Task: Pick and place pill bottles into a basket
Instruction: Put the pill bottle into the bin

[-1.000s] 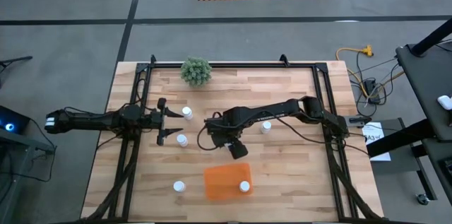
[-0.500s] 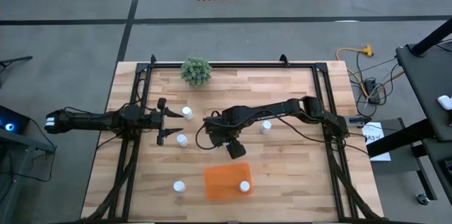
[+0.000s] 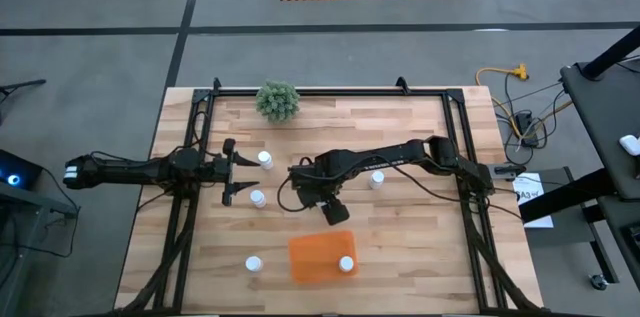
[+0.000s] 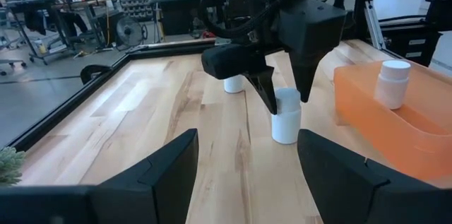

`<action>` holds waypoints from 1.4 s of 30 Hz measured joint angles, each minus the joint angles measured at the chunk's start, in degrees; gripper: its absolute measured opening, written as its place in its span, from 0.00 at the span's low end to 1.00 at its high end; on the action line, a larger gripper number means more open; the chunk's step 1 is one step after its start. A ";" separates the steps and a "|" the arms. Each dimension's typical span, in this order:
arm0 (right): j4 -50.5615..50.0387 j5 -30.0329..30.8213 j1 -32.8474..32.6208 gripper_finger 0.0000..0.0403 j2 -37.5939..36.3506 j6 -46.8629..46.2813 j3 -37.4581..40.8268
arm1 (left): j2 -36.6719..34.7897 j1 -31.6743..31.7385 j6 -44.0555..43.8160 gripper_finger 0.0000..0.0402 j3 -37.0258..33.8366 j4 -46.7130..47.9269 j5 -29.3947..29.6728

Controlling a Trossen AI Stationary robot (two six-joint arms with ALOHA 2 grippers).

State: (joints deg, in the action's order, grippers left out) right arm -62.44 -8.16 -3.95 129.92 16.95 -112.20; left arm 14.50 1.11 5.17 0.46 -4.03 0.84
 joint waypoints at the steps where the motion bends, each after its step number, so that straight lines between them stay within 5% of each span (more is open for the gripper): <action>1: -0.35 0.00 0.01 0.54 -0.01 0.00 0.02 | 0.00 -0.01 0.00 0.56 0.01 0.00 0.00; 16: -0.30 0.02 0.02 0.37 -0.03 0.13 -0.04 | 0.00 -0.01 0.00 0.56 0.01 0.00 0.00; 31: -2.50 0.02 0.02 0.37 -0.04 -0.05 -1.10 | 0.00 -0.01 0.00 0.56 0.01 0.00 0.00; 42: -9.49 0.20 -0.11 0.38 -0.06 -1.17 -10.26 | 0.04 -0.05 0.00 0.56 0.00 0.00 0.00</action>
State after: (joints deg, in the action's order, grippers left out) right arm -71.93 -7.97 -4.05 129.86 15.78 -122.46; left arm 14.55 1.06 5.17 0.46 -4.03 0.84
